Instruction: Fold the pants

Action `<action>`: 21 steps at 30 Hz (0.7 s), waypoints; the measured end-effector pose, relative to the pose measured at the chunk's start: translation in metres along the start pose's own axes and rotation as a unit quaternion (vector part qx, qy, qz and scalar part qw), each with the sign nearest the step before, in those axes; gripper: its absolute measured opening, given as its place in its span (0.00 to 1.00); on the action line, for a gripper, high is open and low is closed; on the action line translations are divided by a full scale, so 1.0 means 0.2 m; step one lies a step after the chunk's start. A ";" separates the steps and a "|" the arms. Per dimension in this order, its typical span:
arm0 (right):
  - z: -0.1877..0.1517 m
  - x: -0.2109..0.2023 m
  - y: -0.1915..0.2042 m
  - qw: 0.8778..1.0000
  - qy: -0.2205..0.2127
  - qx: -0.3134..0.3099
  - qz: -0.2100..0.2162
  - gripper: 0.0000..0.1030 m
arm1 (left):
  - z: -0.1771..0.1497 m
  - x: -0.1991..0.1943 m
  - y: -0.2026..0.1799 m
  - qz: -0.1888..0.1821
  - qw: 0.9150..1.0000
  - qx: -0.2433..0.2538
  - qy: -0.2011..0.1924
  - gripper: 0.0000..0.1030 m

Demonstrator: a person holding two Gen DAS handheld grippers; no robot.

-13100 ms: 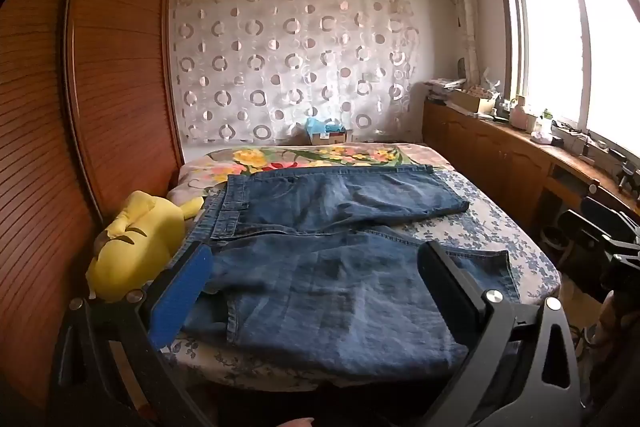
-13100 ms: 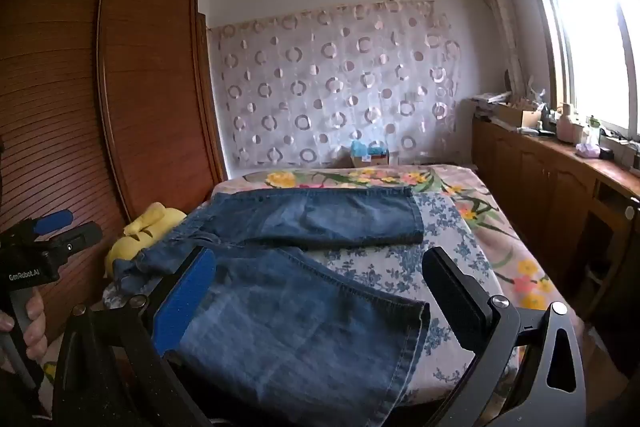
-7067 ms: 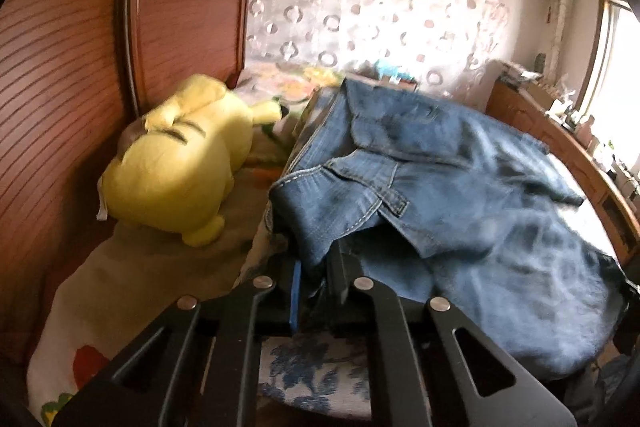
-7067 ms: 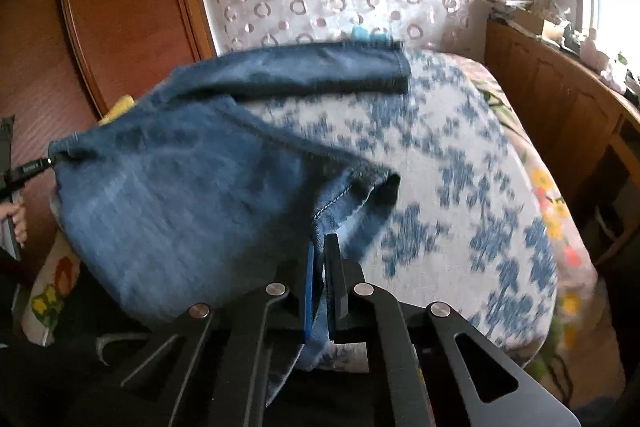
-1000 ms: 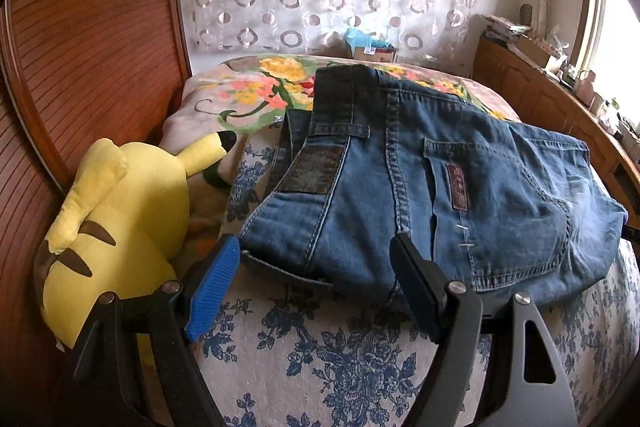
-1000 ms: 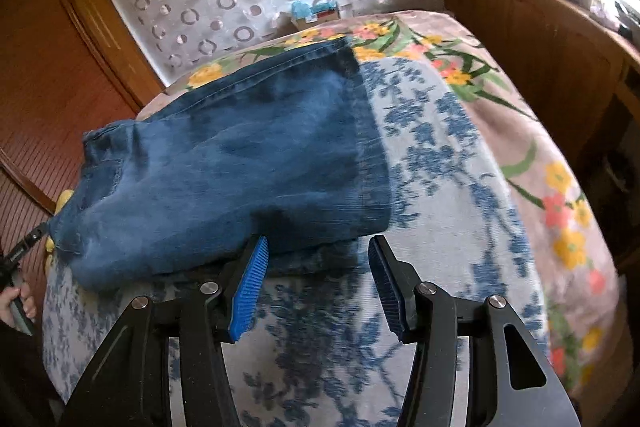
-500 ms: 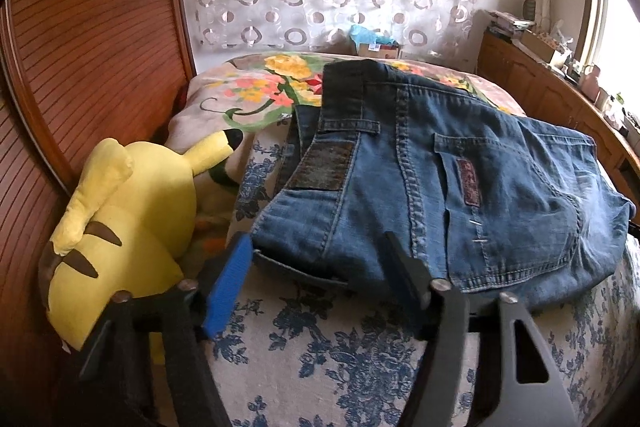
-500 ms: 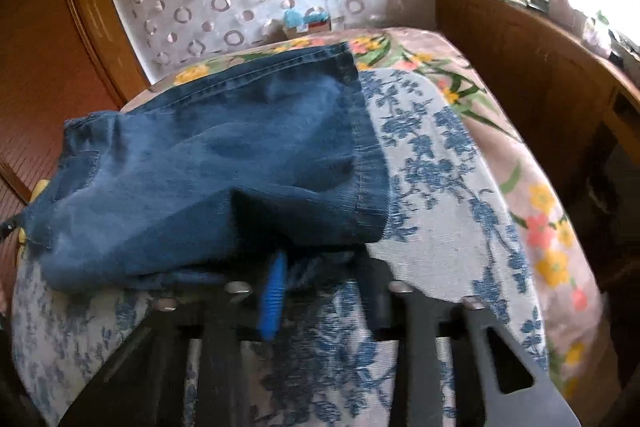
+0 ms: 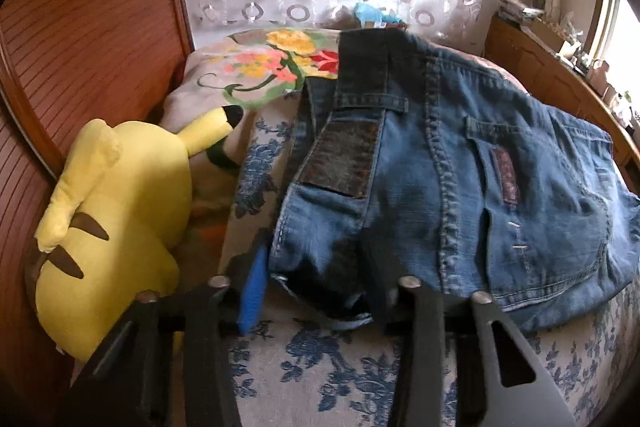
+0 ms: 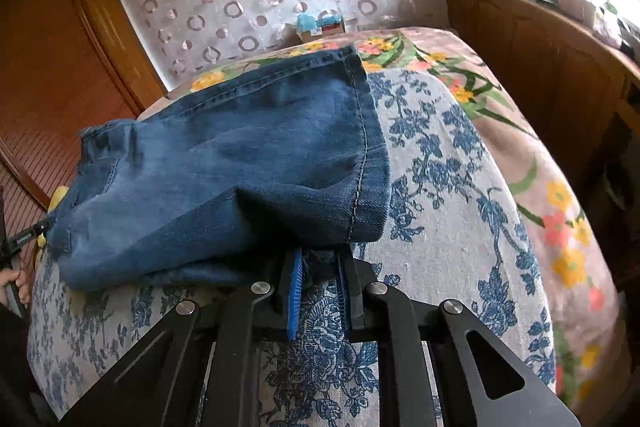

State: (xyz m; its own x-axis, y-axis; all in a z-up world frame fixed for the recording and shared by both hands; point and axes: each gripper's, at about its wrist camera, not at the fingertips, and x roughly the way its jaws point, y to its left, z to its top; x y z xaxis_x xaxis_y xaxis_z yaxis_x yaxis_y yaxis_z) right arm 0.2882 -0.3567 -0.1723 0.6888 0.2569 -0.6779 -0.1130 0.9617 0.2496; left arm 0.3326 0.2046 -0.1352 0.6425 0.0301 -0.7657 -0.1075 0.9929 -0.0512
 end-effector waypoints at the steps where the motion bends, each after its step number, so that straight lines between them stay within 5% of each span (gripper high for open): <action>1: 0.00 -0.01 0.00 1.000 -0.002 -0.001 0.002 0.14 | 0.00 -0.01 -0.01 0.000 1.000 0.004 -0.001 0.23; 2: 0.01 -0.02 0.00 1.000 -0.005 -0.002 0.004 0.14 | 0.00 -0.02 -0.03 0.003 1.000 0.009 -0.003 0.13; 5: 0.03 -0.05 0.00 1.000 -0.020 -0.006 0.007 0.14 | 0.00 -0.10 -0.08 0.017 0.999 0.022 -0.018 0.10; 21: -0.08 -0.44 -0.06 0.996 -0.087 -0.023 -0.003 0.13 | -0.22 -0.68 -0.13 -0.015 0.995 0.002 -0.095 0.07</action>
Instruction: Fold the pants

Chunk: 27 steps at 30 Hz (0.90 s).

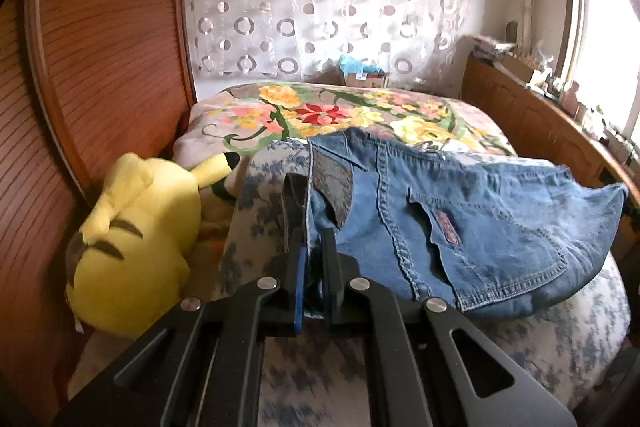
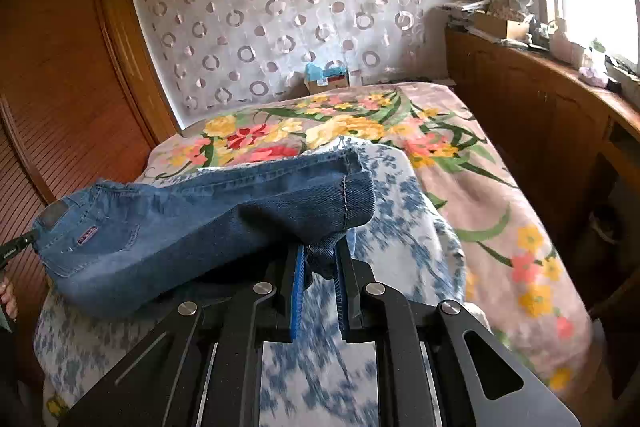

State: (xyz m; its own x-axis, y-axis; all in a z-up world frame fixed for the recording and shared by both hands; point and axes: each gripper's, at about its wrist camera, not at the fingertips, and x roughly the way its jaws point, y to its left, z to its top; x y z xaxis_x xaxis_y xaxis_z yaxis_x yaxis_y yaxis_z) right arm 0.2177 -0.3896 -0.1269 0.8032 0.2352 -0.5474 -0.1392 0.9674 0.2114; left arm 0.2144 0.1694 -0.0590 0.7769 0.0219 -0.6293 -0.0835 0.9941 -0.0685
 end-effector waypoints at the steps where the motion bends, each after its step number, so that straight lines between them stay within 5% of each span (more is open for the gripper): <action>1: -0.02 -0.03 -0.01 1.000 -0.001 -0.001 -0.001 0.13 | -0.03 -0.03 -0.01 -0.004 1.000 0.000 -0.001 0.07; 15: -0.34 -0.49 -0.10 1.000 -0.008 0.001 -0.021 0.13 | -0.40 -0.47 -0.13 -0.047 0.998 0.015 -0.026 0.07; 27: -0.51 -0.48 -0.13 0.999 0.026 0.016 -0.028 0.14 | -0.64 -0.42 -0.13 -0.034 0.999 0.010 0.017 0.07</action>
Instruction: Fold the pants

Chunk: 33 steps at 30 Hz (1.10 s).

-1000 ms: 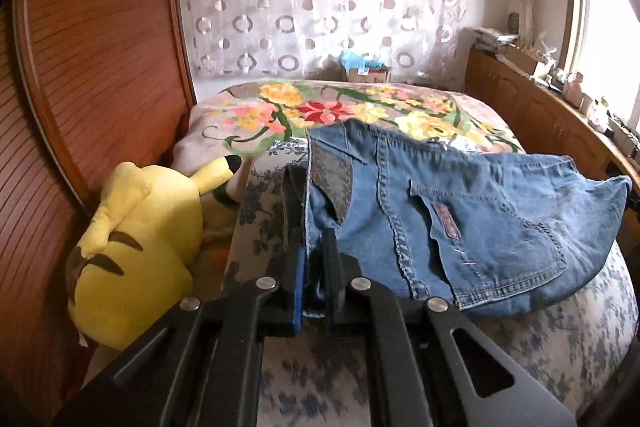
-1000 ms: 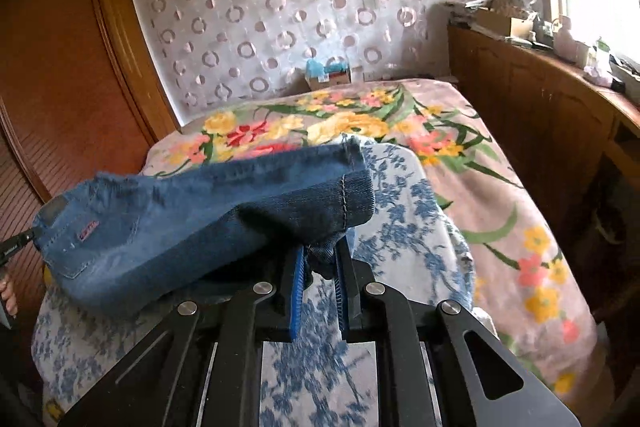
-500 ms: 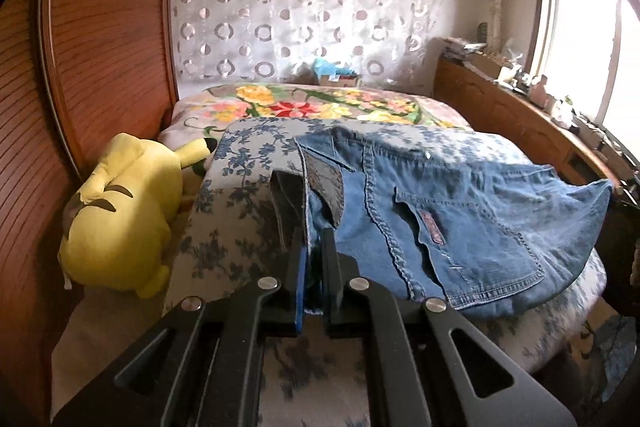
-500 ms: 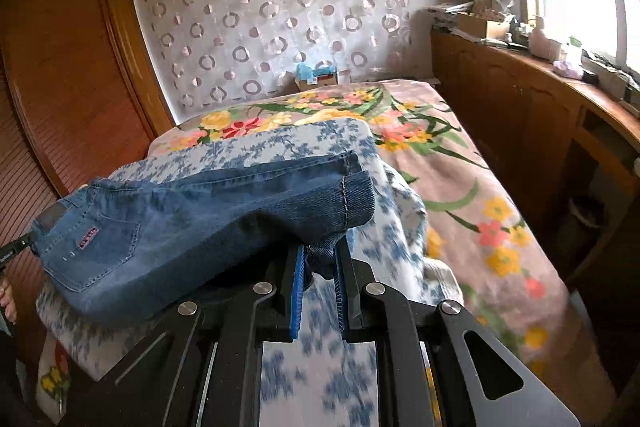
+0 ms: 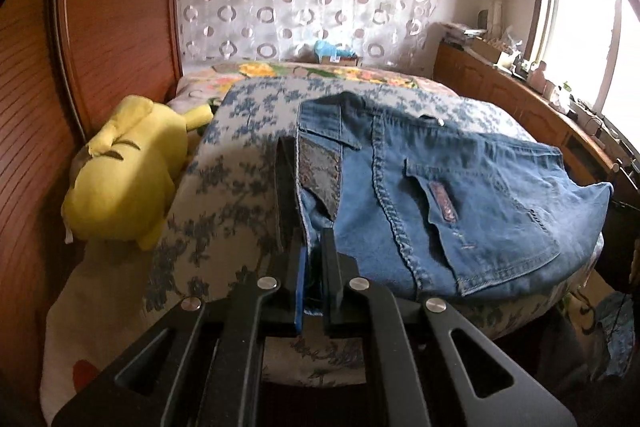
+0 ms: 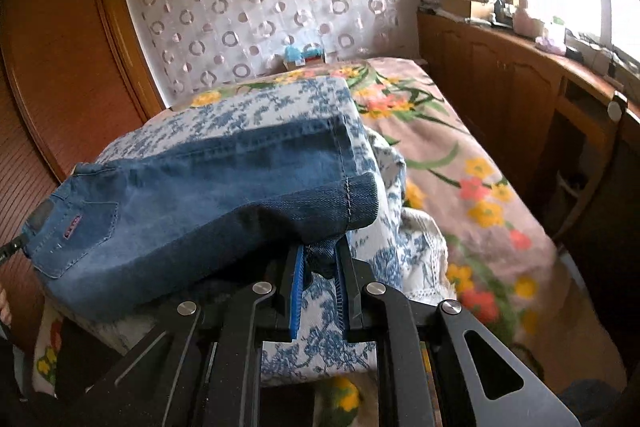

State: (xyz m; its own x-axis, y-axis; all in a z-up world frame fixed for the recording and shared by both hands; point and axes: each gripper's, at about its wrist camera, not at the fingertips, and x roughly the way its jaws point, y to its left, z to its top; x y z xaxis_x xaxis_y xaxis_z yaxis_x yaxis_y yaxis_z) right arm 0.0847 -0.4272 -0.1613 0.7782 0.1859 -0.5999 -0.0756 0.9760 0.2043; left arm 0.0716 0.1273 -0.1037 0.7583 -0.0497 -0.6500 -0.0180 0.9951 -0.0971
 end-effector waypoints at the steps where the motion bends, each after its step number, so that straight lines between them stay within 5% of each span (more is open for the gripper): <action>1: 0.00 0.00 -0.01 1.000 0.001 0.005 0.001 0.15 | -0.01 0.01 0.00 0.002 1.000 0.001 0.003 0.07; 7: 0.00 -0.01 -0.02 1.000 0.002 0.009 -0.004 0.20 | -0.03 0.01 -0.03 0.003 1.000 0.008 -0.002 0.07; 15: -0.08 -0.12 -0.01 1.000 -0.011 -0.001 -0.006 0.31 | -0.04 -0.07 -0.05 0.014 0.999 0.019 -0.025 0.20; 25: -0.11 -0.10 -0.01 1.000 -0.013 0.013 0.016 0.50 | 0.01 -0.15 -0.14 -0.018 0.998 0.026 -0.050 0.80; 33: -0.12 -0.06 -0.01 1.000 0.004 0.014 0.002 0.52 | 0.03 -0.11 -0.30 -0.044 0.997 0.034 -0.061 0.83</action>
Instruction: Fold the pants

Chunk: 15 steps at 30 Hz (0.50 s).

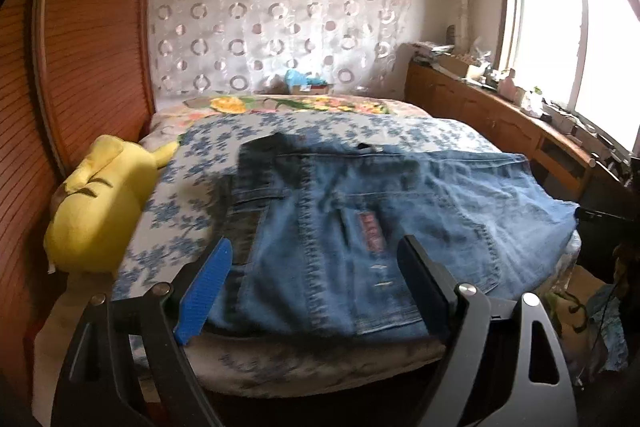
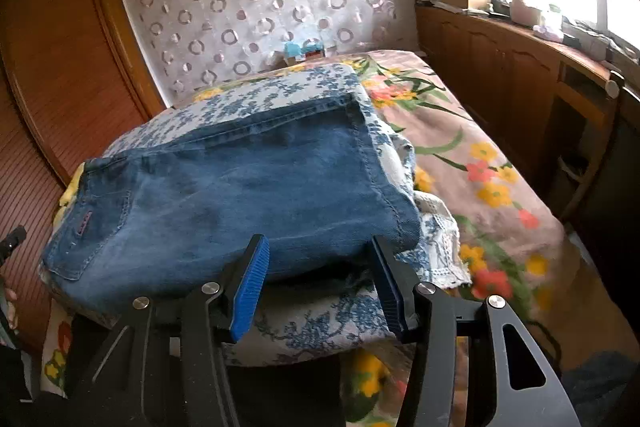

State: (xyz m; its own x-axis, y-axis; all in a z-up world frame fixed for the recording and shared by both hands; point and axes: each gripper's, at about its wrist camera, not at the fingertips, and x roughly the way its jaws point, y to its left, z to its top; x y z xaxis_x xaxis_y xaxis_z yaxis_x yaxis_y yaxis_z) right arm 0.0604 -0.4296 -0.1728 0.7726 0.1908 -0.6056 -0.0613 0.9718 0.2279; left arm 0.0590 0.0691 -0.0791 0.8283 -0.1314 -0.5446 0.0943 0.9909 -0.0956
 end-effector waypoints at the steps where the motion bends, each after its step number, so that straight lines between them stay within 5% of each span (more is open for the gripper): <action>1: 0.00 0.00 0.00 1.000 0.000 0.003 0.003 0.52 | 0.00 0.01 -0.02 -0.008 1.000 0.000 0.000 0.83; 15: 0.03 0.08 -0.04 0.999 0.018 0.030 0.009 0.53 | 0.05 0.08 -0.30 -0.045 0.999 0.029 0.006 0.83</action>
State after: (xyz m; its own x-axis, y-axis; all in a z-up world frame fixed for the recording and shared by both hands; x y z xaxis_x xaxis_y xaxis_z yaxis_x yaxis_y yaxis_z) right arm 0.0775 -0.4342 -0.1799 0.7484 0.2148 -0.6275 -0.0374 0.9583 0.2834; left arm 0.0731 0.0077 -0.0736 0.8085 -0.2207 -0.5455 0.2012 0.9748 -0.0962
